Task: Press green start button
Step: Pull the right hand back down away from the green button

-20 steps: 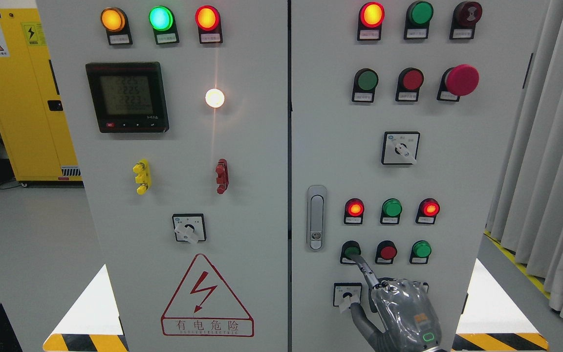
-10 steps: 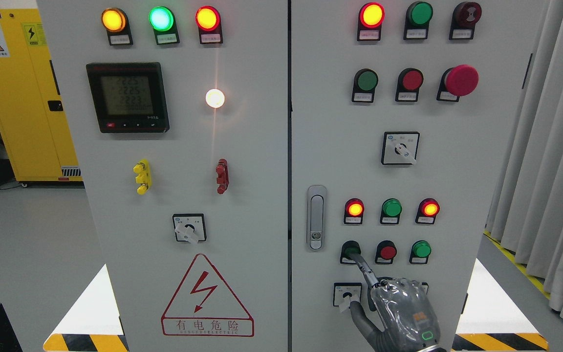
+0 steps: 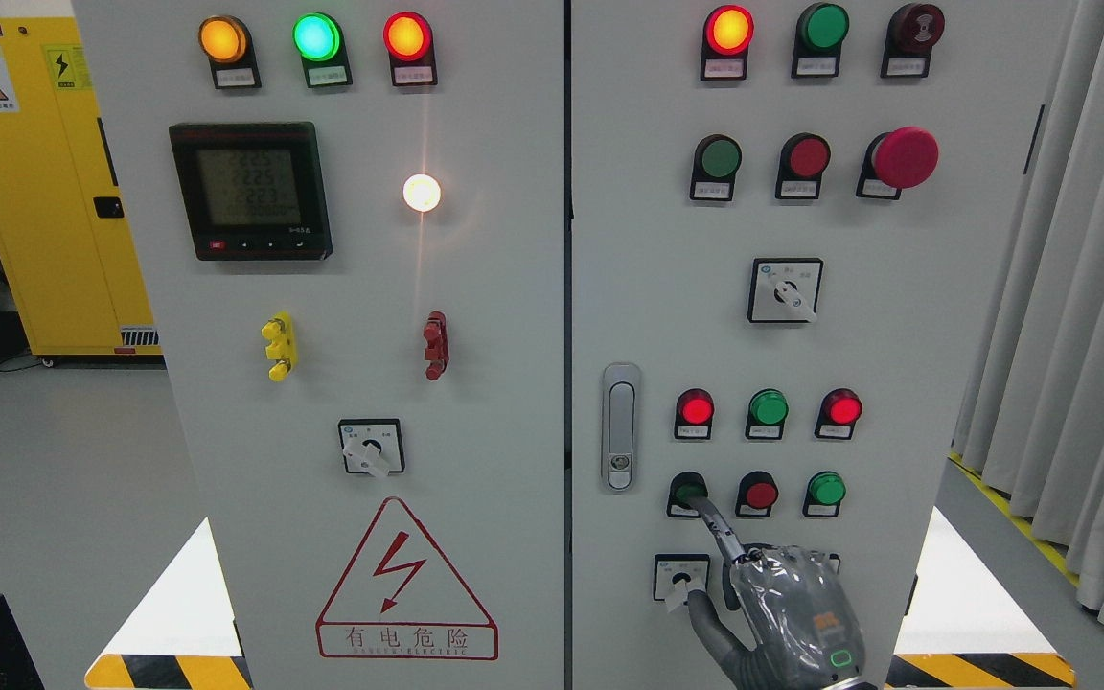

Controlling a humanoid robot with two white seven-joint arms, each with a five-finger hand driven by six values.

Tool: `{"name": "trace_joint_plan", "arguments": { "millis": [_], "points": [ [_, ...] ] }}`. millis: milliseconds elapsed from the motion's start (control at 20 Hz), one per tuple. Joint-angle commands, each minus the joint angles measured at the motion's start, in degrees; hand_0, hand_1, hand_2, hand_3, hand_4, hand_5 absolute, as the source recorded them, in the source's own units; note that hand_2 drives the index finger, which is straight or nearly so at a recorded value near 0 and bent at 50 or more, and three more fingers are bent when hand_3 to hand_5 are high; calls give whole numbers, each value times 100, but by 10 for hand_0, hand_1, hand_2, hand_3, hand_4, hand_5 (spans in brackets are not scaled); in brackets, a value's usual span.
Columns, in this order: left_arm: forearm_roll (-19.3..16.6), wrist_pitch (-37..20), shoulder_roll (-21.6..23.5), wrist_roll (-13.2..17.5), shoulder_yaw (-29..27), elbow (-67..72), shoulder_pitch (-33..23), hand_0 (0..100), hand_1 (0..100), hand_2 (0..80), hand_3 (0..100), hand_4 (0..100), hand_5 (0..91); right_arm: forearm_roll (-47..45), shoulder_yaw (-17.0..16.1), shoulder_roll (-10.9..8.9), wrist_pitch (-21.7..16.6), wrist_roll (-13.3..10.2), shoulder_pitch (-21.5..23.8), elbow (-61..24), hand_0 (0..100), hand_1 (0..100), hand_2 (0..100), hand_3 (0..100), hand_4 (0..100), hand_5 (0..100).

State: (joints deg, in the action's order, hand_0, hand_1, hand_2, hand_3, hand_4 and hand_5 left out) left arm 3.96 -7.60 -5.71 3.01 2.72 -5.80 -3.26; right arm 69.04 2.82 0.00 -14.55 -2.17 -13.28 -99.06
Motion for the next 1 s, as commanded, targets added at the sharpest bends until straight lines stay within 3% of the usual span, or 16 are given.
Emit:
{"name": "trace_joint_plan", "arguments": {
  "millis": [0, 250, 400, 500, 550, 600, 700, 750, 800, 850, 950],
  "points": [
    [0, -5, 0, -3, 0, 0, 0, 120, 556, 0, 0, 0, 0, -303, 52, 176, -39, -99, 203, -525, 607, 808, 24, 849, 890, 841],
    [0, -5, 0, -3, 0, 0, 0, 120, 556, 0, 0, 0, 0, -698, 271, 193, -66, -336, 378, -834, 607, 800, 27, 839, 879, 824],
    [0, -5, 0, -3, 0, 0, 0, 120, 556, 0, 0, 0, 0, -1399, 385, 211, -66, -337, 563, -1001, 605, 792, 34, 838, 878, 826],
    [0, -5, 0, -3, 0, 0, 0, 120, 556, 0, 0, 0, 0, -2128, 438, 211, -83, -293, 695, -1097, 604, 777, 37, 802, 828, 775],
    [0, -5, 0, -3, 0, 0, 0, 120, 556, 0, 0, 0, 0, -2523, 456, 202, -92, -275, 756, -1124, 589, 765, 40, 708, 738, 662],
    [0, -5, 0, -3, 0, 0, 0, 120, 556, 0, 0, 0, 0, -2962, 491, 202, -136, -258, 818, -1150, 578, 748, 41, 537, 571, 524],
    [0, -5, 0, -3, 0, 0, 0, 120, 556, 0, 0, 0, 0, -3929, 526, 193, -215, -144, 958, -1203, 570, 734, 40, 406, 448, 384],
    [0, -5, 0, -3, 0, 0, 0, 120, 556, 0, 0, 0, 0, -4377, 526, 193, -224, 5, 1063, -1273, 573, 713, 33, 260, 321, 243],
    [0, -5, 0, -3, 0, 0, 0, 120, 556, 0, 0, 0, 0, -4825, 518, 193, -224, 145, 1178, -1352, 571, 702, 23, 225, 284, 212],
    [0, -5, 0, -3, 0, 0, -8, 120, 556, 0, 0, 0, 0, -5195, 518, 193, -224, 208, 1283, -1422, 565, 665, 0, 123, 179, 132],
    [0, -5, 0, -3, 0, 0, 0, 120, 556, 0, 0, 0, 0, -5724, 518, 184, -224, 235, 1407, -1493, 534, 626, 0, 73, 123, 97]
  ]
}}
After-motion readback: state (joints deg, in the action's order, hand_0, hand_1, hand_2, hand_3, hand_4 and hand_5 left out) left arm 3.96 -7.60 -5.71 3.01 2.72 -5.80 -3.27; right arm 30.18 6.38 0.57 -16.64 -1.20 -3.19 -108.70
